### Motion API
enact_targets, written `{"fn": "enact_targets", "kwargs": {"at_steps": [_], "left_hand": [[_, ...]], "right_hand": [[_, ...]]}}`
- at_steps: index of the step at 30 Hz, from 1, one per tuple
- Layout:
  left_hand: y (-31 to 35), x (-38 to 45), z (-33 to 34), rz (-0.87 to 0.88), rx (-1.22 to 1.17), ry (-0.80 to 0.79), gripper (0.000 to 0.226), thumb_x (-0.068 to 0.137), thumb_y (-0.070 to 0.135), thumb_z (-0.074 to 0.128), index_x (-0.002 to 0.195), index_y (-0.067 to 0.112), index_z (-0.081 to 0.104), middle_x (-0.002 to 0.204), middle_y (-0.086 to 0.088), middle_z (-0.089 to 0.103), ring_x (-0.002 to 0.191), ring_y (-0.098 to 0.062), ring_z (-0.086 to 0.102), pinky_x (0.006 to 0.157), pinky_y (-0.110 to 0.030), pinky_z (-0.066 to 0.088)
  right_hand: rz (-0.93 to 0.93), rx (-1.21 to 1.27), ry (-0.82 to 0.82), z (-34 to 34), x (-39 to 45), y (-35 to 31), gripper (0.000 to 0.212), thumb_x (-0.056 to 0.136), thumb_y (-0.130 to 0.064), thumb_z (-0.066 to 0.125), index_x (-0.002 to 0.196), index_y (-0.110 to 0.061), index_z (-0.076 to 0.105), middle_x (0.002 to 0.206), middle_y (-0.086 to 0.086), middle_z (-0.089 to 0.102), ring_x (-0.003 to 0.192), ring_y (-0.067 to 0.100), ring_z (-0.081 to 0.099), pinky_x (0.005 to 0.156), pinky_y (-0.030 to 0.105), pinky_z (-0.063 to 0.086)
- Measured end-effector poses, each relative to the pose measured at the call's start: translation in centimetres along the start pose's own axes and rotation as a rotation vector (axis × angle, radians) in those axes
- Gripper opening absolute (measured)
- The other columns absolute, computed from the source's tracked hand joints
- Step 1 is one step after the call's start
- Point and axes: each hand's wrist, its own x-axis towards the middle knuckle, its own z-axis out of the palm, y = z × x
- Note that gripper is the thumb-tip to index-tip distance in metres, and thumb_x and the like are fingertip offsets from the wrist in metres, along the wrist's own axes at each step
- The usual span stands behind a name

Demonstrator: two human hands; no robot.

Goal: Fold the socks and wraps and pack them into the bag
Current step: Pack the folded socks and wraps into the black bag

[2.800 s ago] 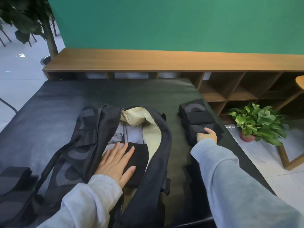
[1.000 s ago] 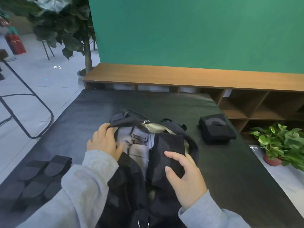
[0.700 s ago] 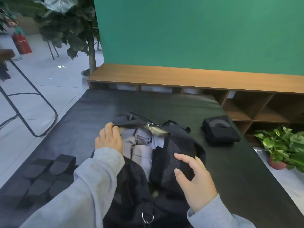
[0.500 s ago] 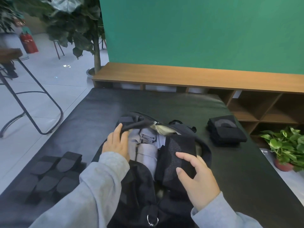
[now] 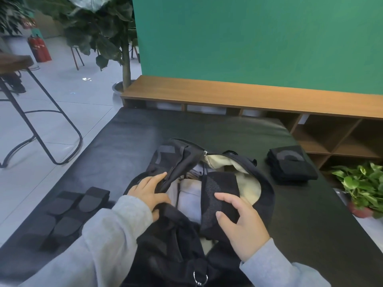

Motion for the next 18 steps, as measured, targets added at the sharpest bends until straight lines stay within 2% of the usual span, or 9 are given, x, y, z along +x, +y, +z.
{"fn": "enact_targets", "kwargs": {"at_steps": [2, 3, 4, 8, 10, 12, 13, 16, 18], "left_hand": [[-0.7, -0.2, -0.1, 0.089, -0.034, 0.16, 0.041, 0.05, 0.022, 0.083, 0.082, 0.038, 0.064, 0.14, 0.002, 0.035, 0.118, -0.031, 0.05, 0.072, -0.042, 0.053], [-1.1, -0.3, 0.1, 0.135, -0.072, 0.241, 0.047, 0.041, 0.018, 0.088, 0.076, 0.035, 0.062, 0.131, -0.001, 0.041, 0.109, -0.031, 0.054, 0.061, -0.041, 0.055], [-1.3, -0.6, 0.0, 0.168, -0.105, 0.3, 0.048, 0.04, 0.014, 0.089, 0.073, 0.034, 0.062, 0.127, -0.002, 0.043, 0.106, -0.029, 0.052, 0.058, -0.041, 0.055], [-0.7, -2.4, -1.4, 0.219, -0.19, 0.486, 0.042, 0.053, 0.004, 0.085, 0.079, 0.03, 0.063, 0.126, -0.001, 0.043, 0.103, -0.027, 0.05, 0.069, -0.044, 0.054], [-0.4, -3.3, -2.5, 0.21, -0.203, 0.561, 0.042, 0.06, 0.006, 0.082, 0.083, 0.031, 0.056, 0.123, 0.0, 0.046, 0.096, -0.03, 0.057, 0.07, -0.04, 0.052], [-0.6, -4.0, -3.2, 0.241, -0.18, 0.615, 0.016, 0.075, 0.015, 0.065, 0.081, 0.028, 0.06, 0.119, -0.002, 0.054, 0.092, -0.026, 0.055, 0.067, -0.034, 0.047], [-0.8, -4.3, -3.4, 0.256, -0.161, 0.642, 0.011, 0.079, 0.018, 0.054, 0.08, 0.025, 0.063, 0.116, -0.004, 0.059, 0.09, -0.023, 0.053, 0.065, -0.032, 0.045], [-1.5, -4.7, -3.8, 0.301, -0.164, 0.701, 0.02, 0.089, 0.013, 0.038, 0.085, 0.022, 0.055, 0.112, -0.005, 0.062, 0.08, -0.019, 0.052, 0.063, -0.024, 0.041], [-1.5, -5.0, -4.3, 0.297, -0.198, 0.71, 0.018, 0.088, 0.01, 0.035, 0.086, 0.02, 0.05, 0.11, -0.008, 0.065, 0.071, -0.016, 0.051, 0.062, -0.018, 0.037]], "right_hand": [[0.002, 0.002, -0.019, 0.6, 0.2, -0.2, 0.04, 0.088, -0.011, 0.06, 0.096, -0.049, 0.05, 0.113, -0.018, 0.05, 0.101, -0.016, 0.044, 0.078, -0.006, 0.03], [0.011, 0.01, -0.033, 1.0, 0.4, -0.3, 0.039, 0.088, -0.011, 0.06, 0.098, -0.047, 0.05, 0.113, -0.017, 0.051, 0.101, -0.014, 0.045, 0.077, -0.006, 0.031], [0.024, 0.022, -0.048, 1.3, 0.5, -0.5, 0.037, 0.089, -0.011, 0.06, 0.099, -0.046, 0.052, 0.114, -0.016, 0.051, 0.101, -0.013, 0.045, 0.077, -0.006, 0.031], [0.081, 0.042, -0.109, 2.7, 1.2, -0.9, 0.032, 0.092, -0.018, 0.057, 0.113, -0.042, 0.054, 0.117, -0.017, 0.048, 0.1, -0.005, 0.045, 0.075, -0.005, 0.032], [0.093, 0.042, -0.125, 3.1, 1.8, -1.1, 0.034, 0.092, -0.02, 0.056, 0.12, -0.039, 0.054, 0.121, -0.016, 0.049, 0.106, -0.003, 0.044, 0.083, 0.002, 0.034], [0.104, 0.065, -0.125, 3.4, 2.5, -1.5, 0.035, 0.092, -0.02, 0.056, 0.122, -0.036, 0.054, 0.125, -0.013, 0.051, 0.116, 0.003, 0.046, 0.097, 0.015, 0.036], [0.108, 0.072, -0.117, 3.5, 2.8, -1.6, 0.035, 0.092, -0.019, 0.056, 0.123, -0.034, 0.055, 0.127, -0.012, 0.051, 0.119, 0.005, 0.046, 0.099, 0.017, 0.035], [0.129, 0.063, -0.076, 3.6, 3.8, -1.9, 0.036, 0.092, -0.015, 0.055, 0.127, -0.027, 0.055, 0.13, -0.01, 0.051, 0.126, 0.008, 0.042, 0.093, 0.011, 0.029], [0.151, 0.068, -0.059, 3.7, 4.2, -2.0, 0.037, 0.093, -0.014, 0.054, 0.129, -0.025, 0.054, 0.132, -0.009, 0.05, 0.128, 0.01, 0.041, 0.093, 0.012, 0.029]]}}
